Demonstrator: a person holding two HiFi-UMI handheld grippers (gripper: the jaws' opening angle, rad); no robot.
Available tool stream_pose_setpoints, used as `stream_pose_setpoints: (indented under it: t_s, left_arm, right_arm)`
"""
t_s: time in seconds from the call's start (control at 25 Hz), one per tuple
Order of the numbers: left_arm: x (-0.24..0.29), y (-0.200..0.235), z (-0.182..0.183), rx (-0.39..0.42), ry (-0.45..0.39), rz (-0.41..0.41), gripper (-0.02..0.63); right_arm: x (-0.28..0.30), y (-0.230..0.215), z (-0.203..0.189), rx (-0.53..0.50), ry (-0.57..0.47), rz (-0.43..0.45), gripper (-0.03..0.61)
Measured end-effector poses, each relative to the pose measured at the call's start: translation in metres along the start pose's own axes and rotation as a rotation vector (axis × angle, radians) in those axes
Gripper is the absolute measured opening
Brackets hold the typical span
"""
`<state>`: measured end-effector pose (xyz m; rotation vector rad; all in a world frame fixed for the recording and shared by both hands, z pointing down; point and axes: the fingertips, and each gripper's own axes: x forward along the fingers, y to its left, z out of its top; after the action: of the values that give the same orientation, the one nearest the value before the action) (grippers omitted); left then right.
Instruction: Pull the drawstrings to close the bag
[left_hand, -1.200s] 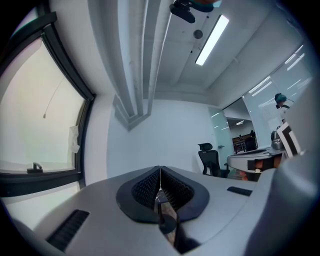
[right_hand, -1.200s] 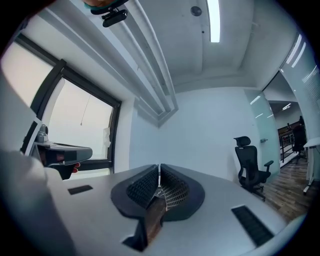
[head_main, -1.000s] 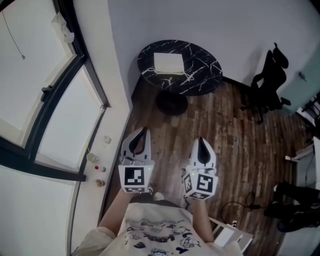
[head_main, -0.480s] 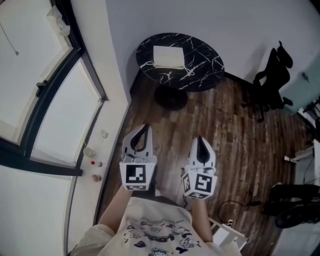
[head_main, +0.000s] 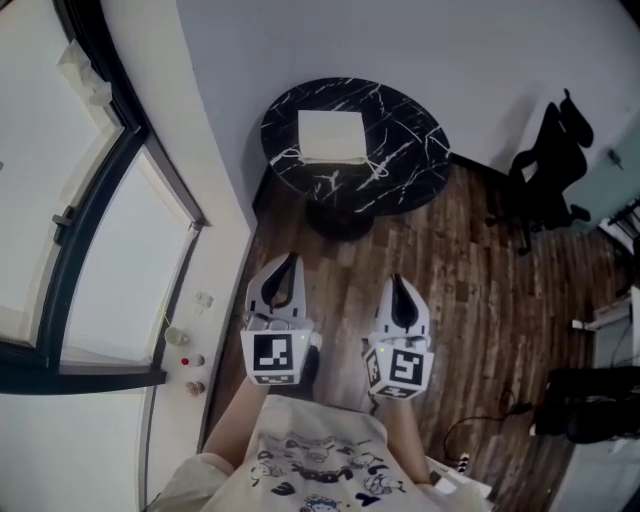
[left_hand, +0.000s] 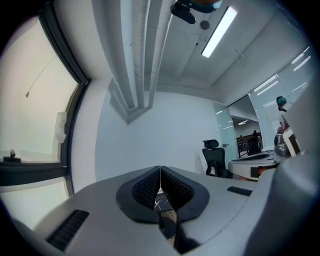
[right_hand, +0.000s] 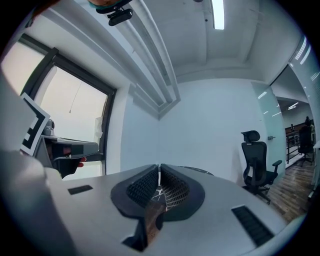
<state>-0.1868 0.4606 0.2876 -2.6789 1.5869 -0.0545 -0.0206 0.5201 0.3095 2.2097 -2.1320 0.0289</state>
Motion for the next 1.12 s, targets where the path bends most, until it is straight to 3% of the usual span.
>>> stream_pose_setpoints:
  t_s: [0.44, 0.88, 1.12]
  left_arm:
    - [0.141, 0.049, 0.006, 0.007, 0.004, -0.036, 0.041]
    - [0.219, 0.082, -0.023, -0.006, 0.065, 0.031, 0.041]
    - [0.273, 0.093, -0.038, 0.007, 0.101, 0.090, 0.041]
  right_arm:
    - [0.151, -0.015, 0.017, 0.010, -0.009, -0.003, 0.023]
    - [0.243, -0.045, -0.006, 0.011, 0.058, 0.036, 0.023]
    - [0.315, -0.064, -0.017, 0.008, 0.094, 0.107, 0.023]
